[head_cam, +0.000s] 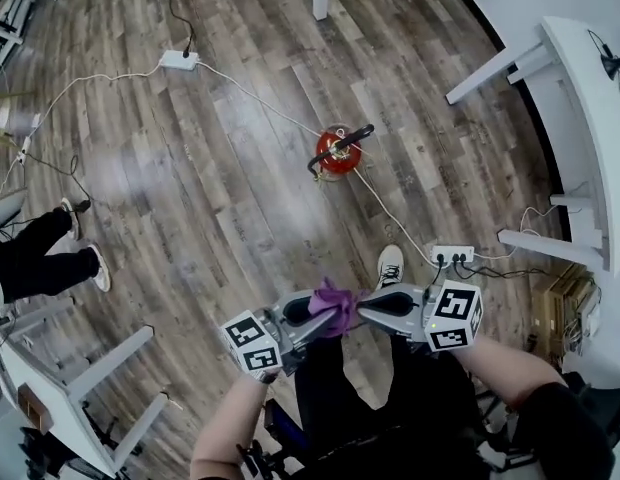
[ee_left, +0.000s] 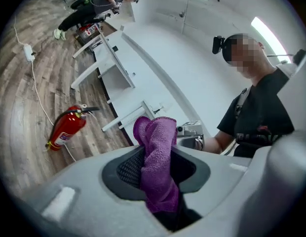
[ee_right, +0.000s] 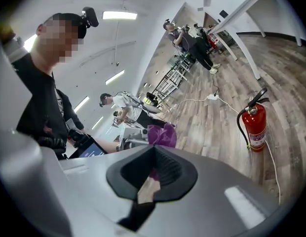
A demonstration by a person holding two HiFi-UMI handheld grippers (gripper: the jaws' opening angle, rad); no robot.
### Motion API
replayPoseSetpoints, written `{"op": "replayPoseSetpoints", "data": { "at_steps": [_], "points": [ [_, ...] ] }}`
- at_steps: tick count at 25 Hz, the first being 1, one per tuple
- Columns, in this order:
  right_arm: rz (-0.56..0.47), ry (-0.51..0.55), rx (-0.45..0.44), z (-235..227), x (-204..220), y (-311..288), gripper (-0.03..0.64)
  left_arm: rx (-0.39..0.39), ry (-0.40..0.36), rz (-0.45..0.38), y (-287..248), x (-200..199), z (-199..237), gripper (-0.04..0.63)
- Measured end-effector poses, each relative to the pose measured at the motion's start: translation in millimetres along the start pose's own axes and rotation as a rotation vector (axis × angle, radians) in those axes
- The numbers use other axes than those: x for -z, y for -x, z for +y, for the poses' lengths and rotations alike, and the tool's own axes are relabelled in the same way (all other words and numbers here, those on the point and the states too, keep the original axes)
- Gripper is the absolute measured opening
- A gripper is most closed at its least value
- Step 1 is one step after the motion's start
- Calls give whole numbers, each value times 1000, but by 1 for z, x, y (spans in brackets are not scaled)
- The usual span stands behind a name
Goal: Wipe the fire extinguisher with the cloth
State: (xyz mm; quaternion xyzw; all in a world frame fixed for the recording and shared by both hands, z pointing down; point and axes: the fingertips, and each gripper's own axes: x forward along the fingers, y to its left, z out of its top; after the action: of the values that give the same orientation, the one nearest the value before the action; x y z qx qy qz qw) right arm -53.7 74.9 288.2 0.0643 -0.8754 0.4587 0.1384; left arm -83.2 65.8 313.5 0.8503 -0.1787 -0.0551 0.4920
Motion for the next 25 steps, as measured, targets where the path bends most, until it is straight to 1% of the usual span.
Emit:
{"op": "replayPoseSetpoints", "data": {
  "at_steps": [3,5,8,11,14,16,20,22,25],
  "points": [
    [-49,-21,23,42,-27,15,0,95,90,-8,-1,-12,-62,117],
    [-82,-16,33,65,-45,20,0,120,101,-19,0,-27,-93,117],
    [-131,-28,41,94,-64,24,0,110,76,-42,10,-48,-126,117],
    [-185,-43,26,131,-78,23,0,91,40,-76,31,-61,-159,117],
    [-221,0,10,168,-89,13,0,95,12,-108,54,-72,-185,117],
    [-247,27,1,190,-97,7,0,102,-11,-115,67,-80,-201,117],
    [-293,64,-13,226,-107,1,0,119,-66,-104,88,-89,-232,117],
    [-292,81,-8,237,-104,0,0,136,-69,-82,94,-85,-240,117],
    [-262,116,28,249,-95,1,0,158,-52,-39,100,-70,-244,118]
  ]
}}
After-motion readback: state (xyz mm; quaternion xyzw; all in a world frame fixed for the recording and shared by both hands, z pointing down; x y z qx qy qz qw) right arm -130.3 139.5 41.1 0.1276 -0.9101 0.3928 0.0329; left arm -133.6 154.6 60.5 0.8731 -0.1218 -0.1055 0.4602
